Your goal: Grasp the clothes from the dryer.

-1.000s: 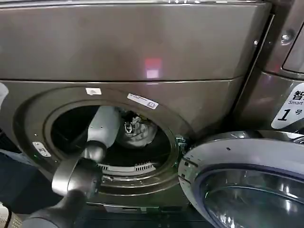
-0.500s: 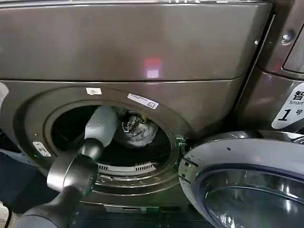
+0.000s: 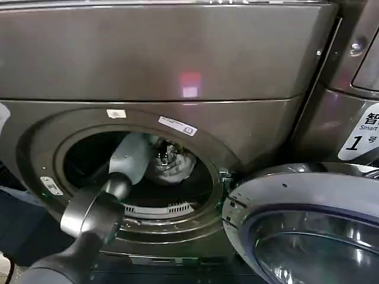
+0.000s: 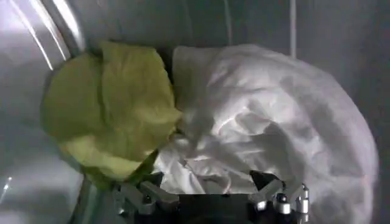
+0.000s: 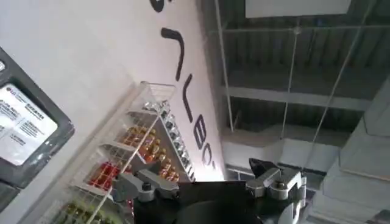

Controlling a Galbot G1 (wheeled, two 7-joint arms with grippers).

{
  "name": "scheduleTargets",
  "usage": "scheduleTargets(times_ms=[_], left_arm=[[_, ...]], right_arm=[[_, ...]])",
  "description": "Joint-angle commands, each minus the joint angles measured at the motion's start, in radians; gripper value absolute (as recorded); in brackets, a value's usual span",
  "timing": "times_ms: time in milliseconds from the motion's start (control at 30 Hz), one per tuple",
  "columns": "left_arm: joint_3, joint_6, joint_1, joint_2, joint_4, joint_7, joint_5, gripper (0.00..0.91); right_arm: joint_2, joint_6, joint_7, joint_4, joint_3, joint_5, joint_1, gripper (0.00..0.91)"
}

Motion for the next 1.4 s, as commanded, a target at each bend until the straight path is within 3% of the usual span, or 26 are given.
scheduleTargets(times_ms=[33, 233, 600, 667, 700, 733, 767, 833, 867, 900, 967, 1400], left_arm=[[0.113, 0.038, 0.0, 0.01, 0.02, -0.047, -0.1, 0.907], [0.209, 0.021, 0.002, 0.012, 0.047, -0.074, -0.292, 0.907], [0.257, 0.027, -0.004, 0.008, 0.068, -0.042, -0.393, 0.907], [0.257, 0.023, -0.004, 0.007, 0.066, -0.027, -0.386, 0.83], [0.258, 0.023, -0.004, 0.007, 0.065, -0.027, -0.384, 0.683], [0.257, 0.024, -0.005, 0.006, 0.063, -0.023, -0.384, 0.614], [0.257, 0.024, -0.007, 0.006, 0.062, -0.017, -0.384, 0.478], [0.256, 0.024, -0.01, 0.005, 0.061, -0.011, -0.382, 0.353], [0.255, 0.024, -0.011, 0.005, 0.061, -0.006, -0.382, 0.193], [0.254, 0.024, -0.012, 0.005, 0.061, -0.005, -0.383, 0.159], [0.254, 0.024, -0.013, 0.005, 0.061, -0.002, -0.38, 0.125], [0.248, 0.041, -0.013, 0.014, 0.061, 0.017, -0.35, 0.114]], right_arm=[[0.001, 0.001, -0.002, 0.001, 0.007, 0.009, -0.012, 0.907], [-0.003, 0.001, -0.002, -0.001, 0.021, 0.025, -0.028, 0.907], [-0.003, 0.002, -0.002, 0.001, 0.026, 0.031, -0.037, 0.907], [-0.001, 0.002, -0.002, 0.004, 0.024, 0.03, -0.035, 0.907], [0.0, 0.002, -0.002, 0.005, 0.023, 0.03, -0.034, 0.907], [0.0, 0.002, -0.001, 0.006, 0.022, 0.03, -0.033, 0.907], [0.001, 0.001, -0.001, 0.007, 0.021, 0.03, -0.032, 0.907], [0.002, 0.001, -0.001, 0.009, 0.02, 0.03, -0.032, 0.907], [0.002, 0.001, -0.001, 0.01, 0.02, 0.03, -0.031, 0.907], [0.002, 0.001, -0.001, 0.011, 0.019, 0.029, -0.031, 0.907], [0.003, 0.001, -0.001, 0.012, 0.018, 0.029, -0.029, 0.907], [0.007, -0.002, -0.001, 0.026, -0.003, 0.028, -0.012, 0.907]])
